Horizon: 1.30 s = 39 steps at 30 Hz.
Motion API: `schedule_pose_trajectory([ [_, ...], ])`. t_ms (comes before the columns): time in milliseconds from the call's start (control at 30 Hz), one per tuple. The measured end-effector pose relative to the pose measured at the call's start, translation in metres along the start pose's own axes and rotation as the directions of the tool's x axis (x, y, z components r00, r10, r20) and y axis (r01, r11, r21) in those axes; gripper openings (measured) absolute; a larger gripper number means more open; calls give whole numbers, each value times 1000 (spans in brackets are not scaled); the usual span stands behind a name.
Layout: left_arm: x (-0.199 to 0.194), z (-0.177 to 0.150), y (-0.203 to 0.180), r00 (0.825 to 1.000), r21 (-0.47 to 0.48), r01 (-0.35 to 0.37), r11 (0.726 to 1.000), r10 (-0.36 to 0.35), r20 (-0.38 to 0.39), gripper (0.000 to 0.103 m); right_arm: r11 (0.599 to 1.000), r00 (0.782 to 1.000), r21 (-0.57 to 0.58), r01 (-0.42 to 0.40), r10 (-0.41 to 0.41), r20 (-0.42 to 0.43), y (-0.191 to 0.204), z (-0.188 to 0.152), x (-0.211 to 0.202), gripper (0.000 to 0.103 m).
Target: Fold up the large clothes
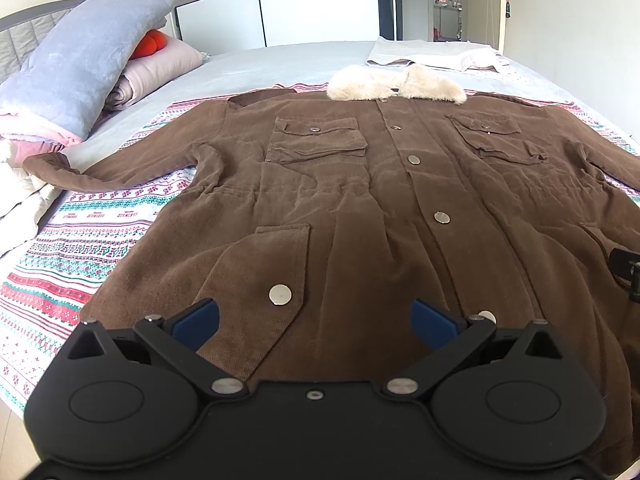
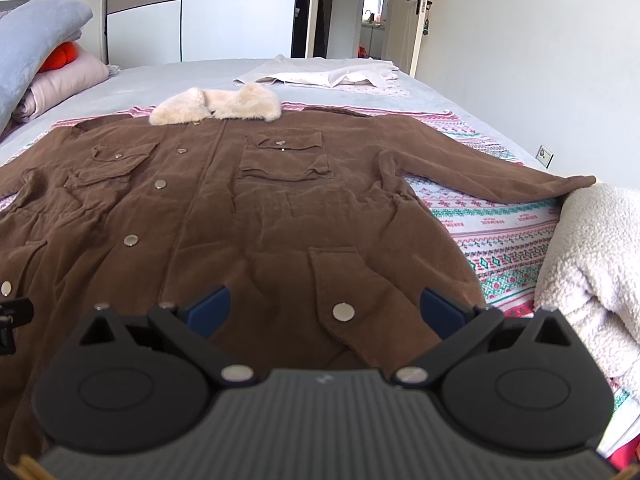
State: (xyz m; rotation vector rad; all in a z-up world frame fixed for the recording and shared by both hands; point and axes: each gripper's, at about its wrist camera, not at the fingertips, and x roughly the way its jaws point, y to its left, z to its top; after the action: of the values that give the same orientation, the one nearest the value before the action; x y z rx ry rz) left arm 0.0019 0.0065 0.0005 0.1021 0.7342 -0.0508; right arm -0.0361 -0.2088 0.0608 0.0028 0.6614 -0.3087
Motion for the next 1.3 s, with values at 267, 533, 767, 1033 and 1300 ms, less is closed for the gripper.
schedule_pose_trajectory([
  [267,0,0,0,1000,0,0,1000,0,-1,103,1000,1000,-2,0,0,-3,-1,0,0,103],
  [533,-1,0,0,1000,1,1,1000,-1,-1,103,1000,1000,-3,0,0,-3,-1,-1,1,103],
  [767,-1,0,0,1000,1,0,1000,0,-1,103,1000,1000,-5,2,-2,-4,-1,-2,1,103],
  [1033,-1,-1,-1,1000,2,1,1000,-1,-2,103,1000,1000,-8,6,-6,-8,-2,-3,4,103],
  [1300,-1,-1,-1,1000,3,0,1000,0,-3,103,1000,1000,-14,14,-14,-16,-2,-2,5,103],
])
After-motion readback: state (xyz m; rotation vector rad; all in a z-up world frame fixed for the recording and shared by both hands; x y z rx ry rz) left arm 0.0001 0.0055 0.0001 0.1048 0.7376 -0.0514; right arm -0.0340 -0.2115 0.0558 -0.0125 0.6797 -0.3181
